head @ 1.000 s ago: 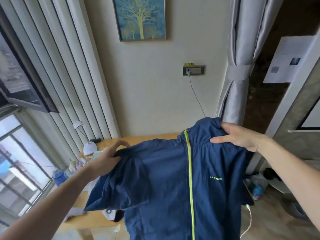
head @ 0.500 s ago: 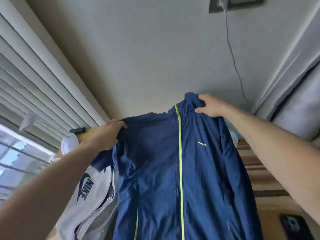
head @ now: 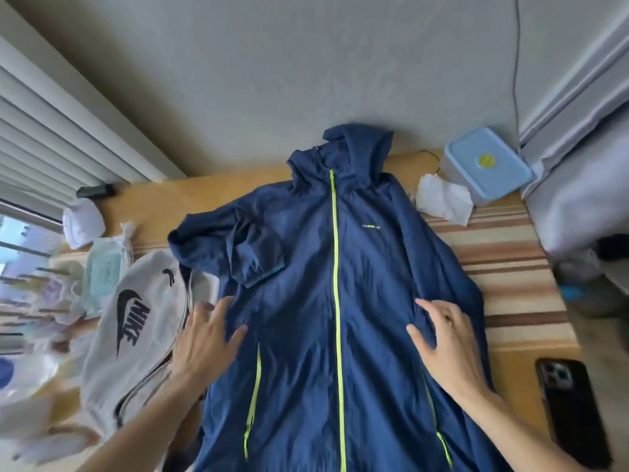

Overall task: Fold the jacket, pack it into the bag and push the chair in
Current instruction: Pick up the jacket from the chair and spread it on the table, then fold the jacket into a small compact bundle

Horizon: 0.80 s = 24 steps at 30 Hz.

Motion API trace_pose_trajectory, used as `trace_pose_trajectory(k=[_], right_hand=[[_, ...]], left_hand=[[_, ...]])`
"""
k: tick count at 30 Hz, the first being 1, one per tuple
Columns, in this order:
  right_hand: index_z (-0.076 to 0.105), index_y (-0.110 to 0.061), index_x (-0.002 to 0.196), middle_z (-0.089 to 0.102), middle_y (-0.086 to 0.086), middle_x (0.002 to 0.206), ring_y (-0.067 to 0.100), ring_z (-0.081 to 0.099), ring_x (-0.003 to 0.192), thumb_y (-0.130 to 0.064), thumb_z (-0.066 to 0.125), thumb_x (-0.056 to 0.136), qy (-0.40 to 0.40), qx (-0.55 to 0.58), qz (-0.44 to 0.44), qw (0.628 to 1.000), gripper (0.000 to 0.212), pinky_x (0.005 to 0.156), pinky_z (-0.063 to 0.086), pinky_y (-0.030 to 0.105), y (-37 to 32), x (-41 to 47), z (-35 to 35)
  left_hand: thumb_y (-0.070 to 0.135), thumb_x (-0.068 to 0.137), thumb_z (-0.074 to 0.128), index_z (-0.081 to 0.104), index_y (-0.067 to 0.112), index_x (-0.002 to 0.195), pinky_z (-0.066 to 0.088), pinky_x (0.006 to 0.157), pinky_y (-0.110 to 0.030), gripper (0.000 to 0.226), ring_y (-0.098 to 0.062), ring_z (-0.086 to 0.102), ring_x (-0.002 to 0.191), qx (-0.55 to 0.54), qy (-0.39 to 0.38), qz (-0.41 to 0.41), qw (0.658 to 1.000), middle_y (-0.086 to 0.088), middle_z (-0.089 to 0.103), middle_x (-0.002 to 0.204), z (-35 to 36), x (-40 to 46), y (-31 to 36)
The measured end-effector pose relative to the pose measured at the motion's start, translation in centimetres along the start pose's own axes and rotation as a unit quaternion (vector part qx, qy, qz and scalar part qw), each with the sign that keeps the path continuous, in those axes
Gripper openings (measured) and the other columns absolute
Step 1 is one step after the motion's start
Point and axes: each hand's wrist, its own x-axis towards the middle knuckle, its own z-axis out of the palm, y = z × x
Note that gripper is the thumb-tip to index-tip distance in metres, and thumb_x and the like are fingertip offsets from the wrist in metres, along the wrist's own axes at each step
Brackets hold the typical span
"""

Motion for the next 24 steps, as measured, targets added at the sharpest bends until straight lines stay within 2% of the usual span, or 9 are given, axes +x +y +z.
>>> trace_pose_trajectory(k=[4, 7, 10, 12, 13, 15, 18, 22, 24], right_hand=[[0.065, -0.02, 0.132, 0.054, 0.016, 0.124, 0.037, 0.058, 0.104, -0.033, 0.08, 0.081, -0.036, -0.114, -0.012, 0.993, 0.054, 0.077, 0.058, 0.046, 2.0, -7.0, 2.9], [0.062, -0.024, 0.136, 0.051, 0.015, 0.107, 0.035, 0.058, 0.083, -0.041, 0.086, 0.072, -0.07, -0.175, 0.014, 0.982, 0.07, 0.056, 0.054, 0.041, 2.8, -10.5, 3.7], [0.035, -0.038, 0.154, 0.039, 0.005, 0.099, 0.024, 0.05, 0.073, -0.054, 0.076, 0.078, -0.111, -0.201, 0.071, 0.971, 0.088, 0.049, 0.046, 0.033, 2.2, -14.1, 3.6], [0.013, -0.042, 0.159, 0.037, 0.003, 0.104, 0.02, 0.046, 0.073, -0.056, 0.066, 0.087, -0.158, -0.215, 0.087, 0.96, 0.09, 0.056, 0.041, 0.031, 1.6, -16.1, 3.7], [0.009, -0.042, 0.159, 0.04, 0.004, 0.106, 0.02, 0.046, 0.073, -0.052, 0.064, 0.09, -0.173, -0.207, 0.093, 0.959, 0.089, 0.059, 0.04, 0.03, 1.2, -16.7, 3.6], [0.014, -0.04, 0.159, 0.044, 0.003, 0.105, 0.02, 0.048, 0.072, -0.036, 0.066, 0.094, -0.167, -0.15, 0.105, 0.969, 0.083, 0.063, 0.04, 0.03, 0.7, -16.9, 3.7], [0.037, -0.032, 0.153, 0.05, 0.001, 0.099, 0.023, 0.061, 0.08, -0.011, 0.066, 0.092, -0.137, -0.083, 0.098, 0.982, 0.071, 0.07, 0.049, 0.035, 0.8, -16.4, 3.1], [0.055, -0.026, 0.139, 0.047, 0.001, 0.092, 0.029, 0.062, 0.071, 0.003, 0.064, 0.085, -0.077, -0.134, 0.082, 0.985, 0.062, 0.064, 0.053, 0.042, 1.9, -17.1, 1.0], [0.059, -0.025, 0.135, 0.044, -0.001, 0.093, 0.027, 0.062, 0.069, 0.005, 0.06, 0.084, -0.088, -0.166, 0.084, 0.979, 0.059, 0.064, 0.053, 0.041, 2.6, -18.5, 0.3]], left_hand=[[0.061, 0.095, 0.051, 0.033, 0.04, 0.148, 0.052, 0.063, -0.039, 0.06, -0.032, 0.068, 0.095, -0.014, -0.015, 0.01, 1.0, -0.007, 0.055, 0.12, 2.7, -4.5, -1.6], [0.057, 0.096, 0.052, 0.034, 0.043, 0.143, 0.053, 0.069, -0.039, 0.053, -0.032, 0.067, 0.101, -0.047, -0.053, 0.039, 0.997, -0.006, 0.06, 0.119, 4.1, -6.9, -2.3], [0.046, 0.094, 0.062, 0.045, 0.037, 0.134, 0.052, 0.071, -0.039, 0.044, -0.031, 0.063, 0.102, -0.047, -0.018, 0.083, 0.995, -0.002, 0.06, 0.105, 4.7, -9.0, -2.7], [0.033, 0.091, 0.07, 0.056, 0.028, 0.125, 0.051, 0.071, -0.04, 0.037, -0.032, 0.061, 0.101, -0.045, 0.031, 0.107, 0.993, -0.002, 0.058, 0.101, 5.2, -10.2, -2.8], [0.028, 0.088, 0.074, 0.061, 0.024, 0.122, 0.052, 0.074, -0.042, 0.036, -0.033, 0.06, 0.102, -0.042, 0.054, 0.117, 0.991, -0.003, 0.059, 0.102, 5.4, -10.7, -2.8], [0.021, 0.086, 0.077, 0.066, 0.015, 0.122, 0.054, 0.083, -0.045, 0.039, -0.034, 0.06, 0.103, -0.042, 0.096, 0.143, 0.984, -0.006, 0.063, 0.107, 5.8, -11.6, -2.8], [0.019, 0.085, 0.078, 0.063, 0.012, 0.128, 0.053, 0.088, -0.042, 0.046, -0.03, 0.059, 0.106, -0.074, 0.129, 0.166, 0.975, -0.006, 0.061, 0.112, 5.7, -12.9, -2.8], [0.006, 0.083, 0.074, 0.056, 0.014, 0.133, 0.057, 0.074, -0.043, 0.054, -0.032, 0.065, 0.095, -0.142, 0.105, 0.128, 0.976, -0.006, 0.054, 0.121, 5.5, -14.4, -3.7], [-0.002, 0.079, 0.07, 0.057, 0.011, 0.134, 0.055, 0.081, -0.043, 0.057, -0.035, 0.065, 0.101, -0.148, 0.06, 0.104, 0.982, -0.008, 0.054, 0.123, 6.0, -14.7, -4.7]])
